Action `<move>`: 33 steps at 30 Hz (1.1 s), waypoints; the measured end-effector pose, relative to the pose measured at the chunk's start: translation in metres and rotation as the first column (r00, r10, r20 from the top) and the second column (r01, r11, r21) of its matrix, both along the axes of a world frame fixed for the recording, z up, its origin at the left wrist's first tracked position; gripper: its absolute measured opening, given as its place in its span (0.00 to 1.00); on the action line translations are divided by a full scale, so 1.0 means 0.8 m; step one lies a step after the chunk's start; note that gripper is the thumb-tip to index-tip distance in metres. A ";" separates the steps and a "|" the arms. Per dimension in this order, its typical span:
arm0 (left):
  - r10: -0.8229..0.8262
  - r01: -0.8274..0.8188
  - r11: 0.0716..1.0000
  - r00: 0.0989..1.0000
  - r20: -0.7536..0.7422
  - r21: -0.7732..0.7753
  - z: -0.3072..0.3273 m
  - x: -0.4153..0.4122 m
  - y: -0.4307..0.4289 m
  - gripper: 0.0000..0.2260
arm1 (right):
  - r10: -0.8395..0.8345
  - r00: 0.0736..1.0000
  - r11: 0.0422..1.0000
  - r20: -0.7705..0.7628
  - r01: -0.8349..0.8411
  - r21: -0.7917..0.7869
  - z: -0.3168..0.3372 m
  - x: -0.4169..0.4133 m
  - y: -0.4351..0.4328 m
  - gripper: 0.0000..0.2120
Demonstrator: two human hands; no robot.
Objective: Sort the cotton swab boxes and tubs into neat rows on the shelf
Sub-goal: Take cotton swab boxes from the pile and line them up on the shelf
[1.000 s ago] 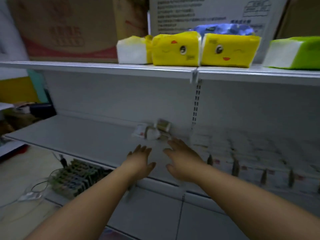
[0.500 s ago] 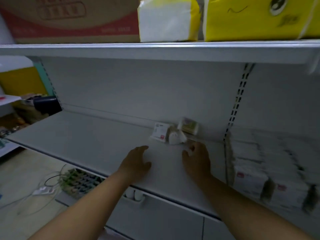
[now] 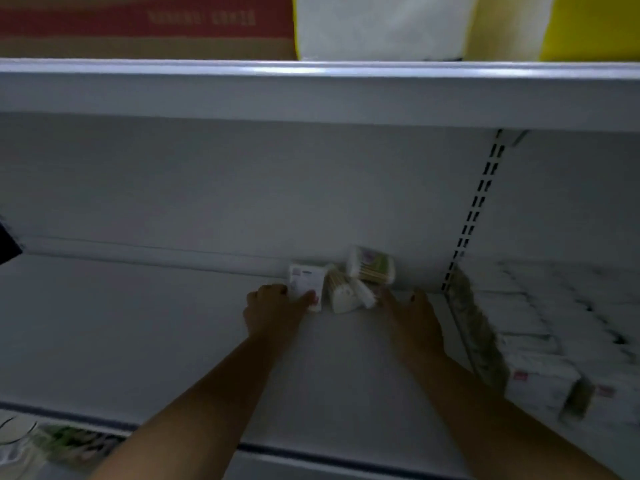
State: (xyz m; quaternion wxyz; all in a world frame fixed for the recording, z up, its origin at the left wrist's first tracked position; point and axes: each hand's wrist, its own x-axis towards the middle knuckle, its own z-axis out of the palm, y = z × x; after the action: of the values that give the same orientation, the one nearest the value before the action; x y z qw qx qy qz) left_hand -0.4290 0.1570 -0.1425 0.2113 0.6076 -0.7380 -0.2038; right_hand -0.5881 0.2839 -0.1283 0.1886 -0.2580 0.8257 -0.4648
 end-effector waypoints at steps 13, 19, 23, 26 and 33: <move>-0.086 0.170 0.986 0.526 -0.846 0.006 -0.002 0.030 0.006 0.21 | -0.136 0.989 0.987 0.063 0.140 -0.076 0.003 0.040 0.023 0.30; -0.074 0.281 0.958 0.452 -0.889 0.063 0.000 0.037 0.007 0.15 | -0.119 0.992 0.953 0.045 0.126 -0.277 0.007 0.078 0.080 0.19; -0.088 0.467 0.875 0.416 -0.905 0.130 0.003 0.037 0.017 0.08 | -0.097 0.979 0.925 0.177 0.154 -0.347 0.025 0.084 0.107 0.19; -0.188 0.637 0.757 0.421 -0.888 0.142 0.014 0.028 0.040 0.11 | -0.063 0.970 0.911 0.234 0.152 -0.384 0.039 0.071 0.139 0.17; -0.337 0.759 0.645 0.388 -0.858 0.090 0.062 -0.031 0.125 0.14 | 0.046 0.935 0.880 0.351 0.128 -0.458 0.054 0.010 0.214 0.13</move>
State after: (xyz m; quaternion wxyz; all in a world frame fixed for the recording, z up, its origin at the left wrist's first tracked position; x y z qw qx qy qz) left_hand -0.4538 0.2569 -0.0930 0.2705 0.1935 -0.6555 -0.6780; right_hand -0.5800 0.4550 -0.0855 0.2539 -0.1912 0.6452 -0.6948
